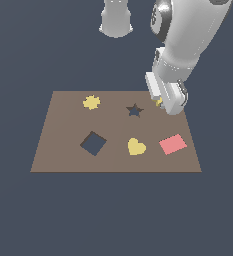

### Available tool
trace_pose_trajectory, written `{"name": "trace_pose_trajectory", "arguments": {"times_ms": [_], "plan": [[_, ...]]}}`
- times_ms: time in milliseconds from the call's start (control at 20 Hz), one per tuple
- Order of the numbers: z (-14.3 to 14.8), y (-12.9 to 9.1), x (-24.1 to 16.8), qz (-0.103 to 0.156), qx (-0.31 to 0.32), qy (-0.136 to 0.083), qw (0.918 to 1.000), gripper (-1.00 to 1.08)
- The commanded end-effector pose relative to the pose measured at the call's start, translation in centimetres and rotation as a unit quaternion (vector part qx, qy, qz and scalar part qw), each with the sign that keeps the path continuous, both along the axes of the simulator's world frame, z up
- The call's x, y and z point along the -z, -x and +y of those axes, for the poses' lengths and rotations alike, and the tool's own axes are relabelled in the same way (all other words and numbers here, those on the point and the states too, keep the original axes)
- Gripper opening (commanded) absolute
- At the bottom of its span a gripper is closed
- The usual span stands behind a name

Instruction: Insert a designated object into the corresponding slot on a board.

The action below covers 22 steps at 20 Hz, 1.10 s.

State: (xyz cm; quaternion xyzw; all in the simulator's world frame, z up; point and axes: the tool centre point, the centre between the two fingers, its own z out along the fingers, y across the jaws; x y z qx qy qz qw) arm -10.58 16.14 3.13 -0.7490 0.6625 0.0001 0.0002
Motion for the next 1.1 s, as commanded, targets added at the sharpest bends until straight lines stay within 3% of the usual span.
{"name": "trace_pose_trajectory", "arguments": {"times_ms": [0, 300, 750, 1050], "plan": [[0.0, 0.0, -0.3, 0.0, 0.0, 0.0, 1.0, -1.0], [-0.9, -0.5, -0.3, 0.0, 0.013, 0.0, 0.9999, -1.0], [-7.8, -3.7, -0.8, 0.0, 0.111, -0.002, 0.9938, -1.0], [-9.2, -4.1, -0.9, 0.0, 0.128, -0.002, 0.9918, -1.0]]}}
